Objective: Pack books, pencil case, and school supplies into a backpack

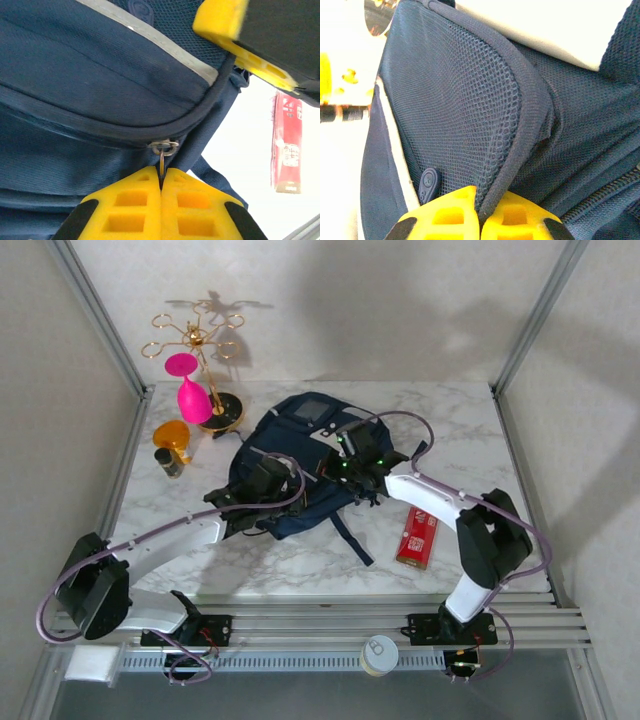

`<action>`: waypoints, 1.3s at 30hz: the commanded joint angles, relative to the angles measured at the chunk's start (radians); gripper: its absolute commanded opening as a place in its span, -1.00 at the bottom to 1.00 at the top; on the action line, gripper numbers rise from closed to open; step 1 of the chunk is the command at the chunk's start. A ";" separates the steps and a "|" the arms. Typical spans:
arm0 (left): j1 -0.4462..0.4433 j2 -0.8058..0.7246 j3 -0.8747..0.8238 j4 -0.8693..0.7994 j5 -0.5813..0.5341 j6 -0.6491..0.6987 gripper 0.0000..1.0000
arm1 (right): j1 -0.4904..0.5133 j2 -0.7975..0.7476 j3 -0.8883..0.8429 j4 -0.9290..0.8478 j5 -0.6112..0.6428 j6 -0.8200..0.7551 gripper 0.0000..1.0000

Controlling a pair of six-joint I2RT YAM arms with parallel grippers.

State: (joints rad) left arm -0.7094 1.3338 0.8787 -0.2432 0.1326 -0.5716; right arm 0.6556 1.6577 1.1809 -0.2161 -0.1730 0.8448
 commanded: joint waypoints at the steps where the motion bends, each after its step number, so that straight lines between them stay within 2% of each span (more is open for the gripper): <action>1: 0.003 -0.027 -0.034 -0.100 -0.041 -0.013 -1.00 | -0.119 -0.090 -0.033 -0.006 -0.100 -0.220 -1.00; 2: 0.004 -0.023 -0.035 -0.102 -0.038 0.002 -1.00 | -0.159 -0.089 -0.028 -0.006 -0.161 -0.256 -1.00; 4: 0.005 -0.019 -0.030 -0.111 -0.044 0.050 -1.00 | -0.217 -0.064 0.015 -0.074 -0.207 -0.332 -1.00; 7: 0.023 -0.018 -0.025 -0.112 -0.071 0.117 -1.00 | -0.241 -0.025 0.084 -0.172 -0.178 -0.425 -1.00; 10: 0.059 0.031 -0.001 -0.109 -0.042 0.154 -1.00 | -0.241 -0.030 0.098 -0.168 -0.185 -0.421 -1.00; 11: 0.060 0.049 0.012 -0.109 -0.034 0.165 -1.00 | -0.241 -0.037 0.091 -0.166 -0.180 -0.400 -0.91; 14: 0.060 0.069 0.028 -0.071 0.004 0.161 -1.00 | -0.239 -0.067 0.052 -0.177 -0.159 -0.283 -0.25; 15: 0.060 0.066 0.022 -0.045 0.027 0.154 -1.00 | -0.234 -0.088 0.012 -0.139 -0.192 -0.228 -0.11; 18: 0.060 0.069 0.014 -0.010 0.050 0.141 -1.00 | -0.199 -0.147 -0.090 -0.048 -0.216 -0.057 0.15; 22: 0.060 0.075 0.005 -0.001 0.054 0.140 -1.00 | -0.138 -0.191 -0.173 0.029 -0.210 0.101 0.33; 27: 0.060 0.080 0.006 0.013 0.065 0.150 -1.00 | -0.064 -0.203 -0.199 0.117 -0.174 0.238 0.34; 29: 0.060 0.088 0.006 0.020 0.077 0.155 -1.00 | -0.033 -0.198 -0.159 0.102 -0.143 0.239 0.31; 31: 0.060 0.094 0.006 0.025 0.081 0.157 -1.00 | -0.006 -0.194 -0.124 0.058 -0.099 0.229 0.19; 34: 0.060 0.100 0.009 0.032 0.086 0.160 -1.00 | 0.030 -0.193 -0.104 0.023 -0.032 0.230 0.16; 37: 0.060 0.103 0.011 0.036 0.087 0.162 -1.00 | 0.070 -0.171 -0.081 0.022 0.007 0.221 0.03; 39: 0.060 0.102 0.012 0.034 0.082 0.160 -1.00 | 0.067 -0.147 -0.063 -0.003 0.033 0.207 -0.20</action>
State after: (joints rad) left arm -0.6498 1.4296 0.8864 -0.2283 0.1864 -0.4320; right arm 0.6903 1.4849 1.0569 -0.2451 -0.1658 1.0458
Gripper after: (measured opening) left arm 0.039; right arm 0.429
